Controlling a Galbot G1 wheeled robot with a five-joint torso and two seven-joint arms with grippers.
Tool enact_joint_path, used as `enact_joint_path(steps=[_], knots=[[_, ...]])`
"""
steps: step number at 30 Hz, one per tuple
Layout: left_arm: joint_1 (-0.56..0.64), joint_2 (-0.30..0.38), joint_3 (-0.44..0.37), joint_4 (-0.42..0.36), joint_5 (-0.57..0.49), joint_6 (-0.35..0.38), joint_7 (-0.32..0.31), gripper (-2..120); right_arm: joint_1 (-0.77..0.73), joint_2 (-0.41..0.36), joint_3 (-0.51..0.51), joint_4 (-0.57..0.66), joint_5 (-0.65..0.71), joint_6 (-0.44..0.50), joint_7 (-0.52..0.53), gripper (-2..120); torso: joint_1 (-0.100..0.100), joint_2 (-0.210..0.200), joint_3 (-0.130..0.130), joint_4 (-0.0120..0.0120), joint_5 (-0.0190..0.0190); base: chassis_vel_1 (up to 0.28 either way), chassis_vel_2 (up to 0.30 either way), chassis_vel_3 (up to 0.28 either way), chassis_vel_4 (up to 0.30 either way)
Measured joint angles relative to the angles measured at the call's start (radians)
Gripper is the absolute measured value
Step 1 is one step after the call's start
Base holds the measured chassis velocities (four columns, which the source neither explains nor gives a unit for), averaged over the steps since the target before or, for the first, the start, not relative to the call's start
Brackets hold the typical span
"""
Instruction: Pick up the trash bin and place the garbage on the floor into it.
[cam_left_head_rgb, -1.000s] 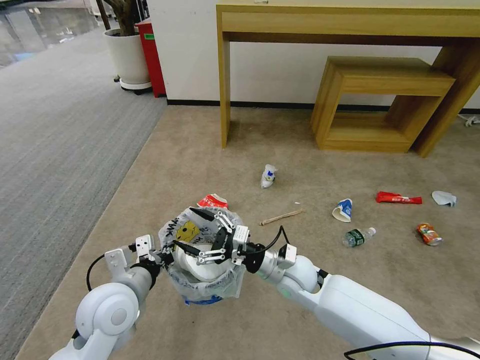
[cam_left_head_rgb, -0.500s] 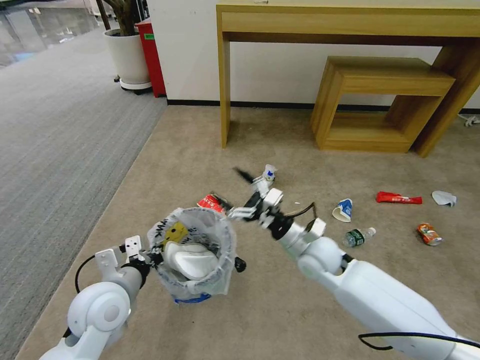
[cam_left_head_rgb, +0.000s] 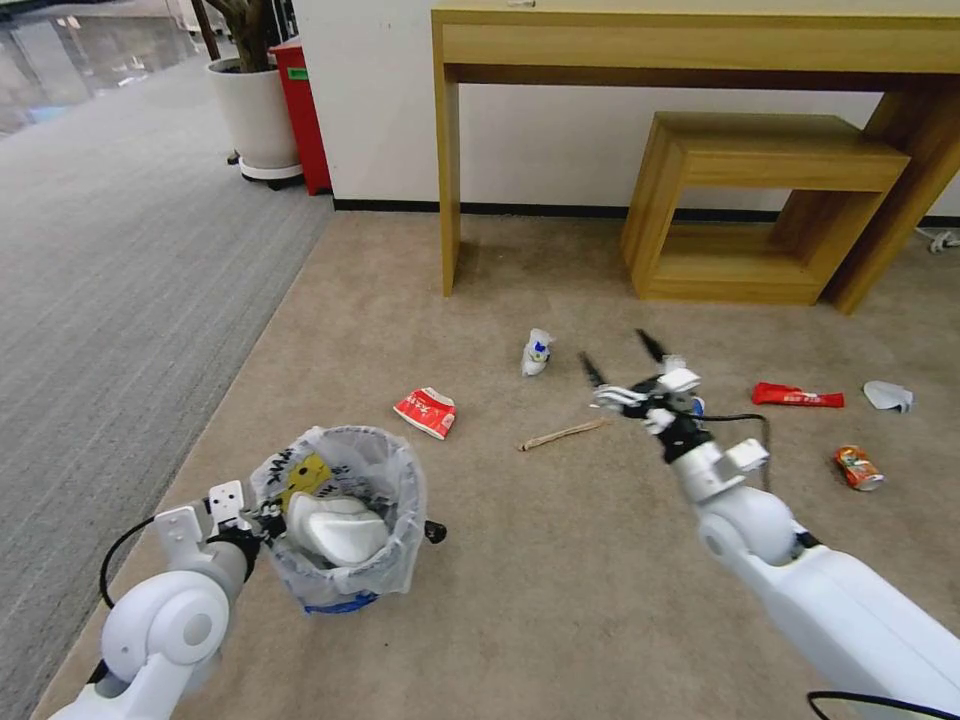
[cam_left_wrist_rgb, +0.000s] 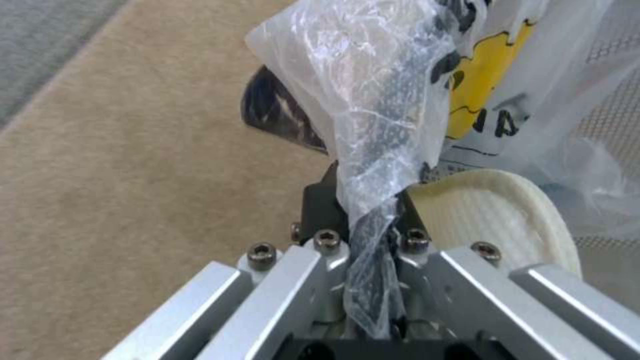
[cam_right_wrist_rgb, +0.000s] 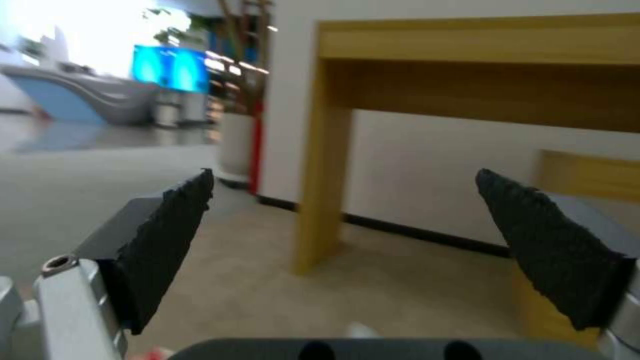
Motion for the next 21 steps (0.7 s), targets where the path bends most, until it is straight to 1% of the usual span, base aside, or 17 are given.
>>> enact_joint_path(steps=[2,3,6,7,10,13,21], knots=[[0.009,0.009,-0.020,0.010,-0.001,-0.006,-0.005,0,-0.046,-0.014,0.074,-0.039,-0.024,0.000,0.033,100,0.000,0.000,0.000,0.0001,0.0003,0.000,0.000,0.000,0.000],[0.009,0.009,-0.020,0.010,-0.001,-0.006,-0.005,0,-0.046,-0.014,0.074,-0.039,-0.024,0.000,0.033,100,0.000,0.000,0.000,0.0001,0.0003,0.000,0.000,0.000,0.000],[0.005,0.018,-0.033,0.024,-0.005,-0.011,-0.013,0,-0.097,-0.016,0.162,-0.082,-0.043,0.007,0.046,99,0.000,0.000,0.000,0.0000,0.0005,0.000,0.000,0.000,0.000],[0.005,0.018,-0.033,0.024,-0.005,-0.011,-0.013,0,-0.097,-0.016,0.162,-0.082,-0.043,0.007,0.046,99,0.000,0.000,0.000,0.0000,0.0005,0.000,0.000,0.000,0.000],[0.001,0.023,-0.035,0.033,-0.012,-0.015,-0.014,0,-0.143,-0.011,0.246,-0.118,-0.053,0.014,0.047,100,0.000,0.000,0.000,-0.0003,0.0001,0.000,0.000,0.000,0.000],[-0.002,0.019,-0.031,0.035,-0.012,-0.015,-0.013,0,-0.157,0.001,0.270,-0.126,-0.056,0.013,0.039,100,0.000,0.000,0.000,0.0001,-0.0001,0.000,0.000,0.000,0.000],[0.001,0.013,-0.026,0.035,-0.008,-0.018,-0.009,0,-0.161,0.022,0.272,-0.141,-0.076,0.010,0.035,100,0.000,0.000,0.000,0.0001,0.0001,0.000,0.000,0.000,0.000]])
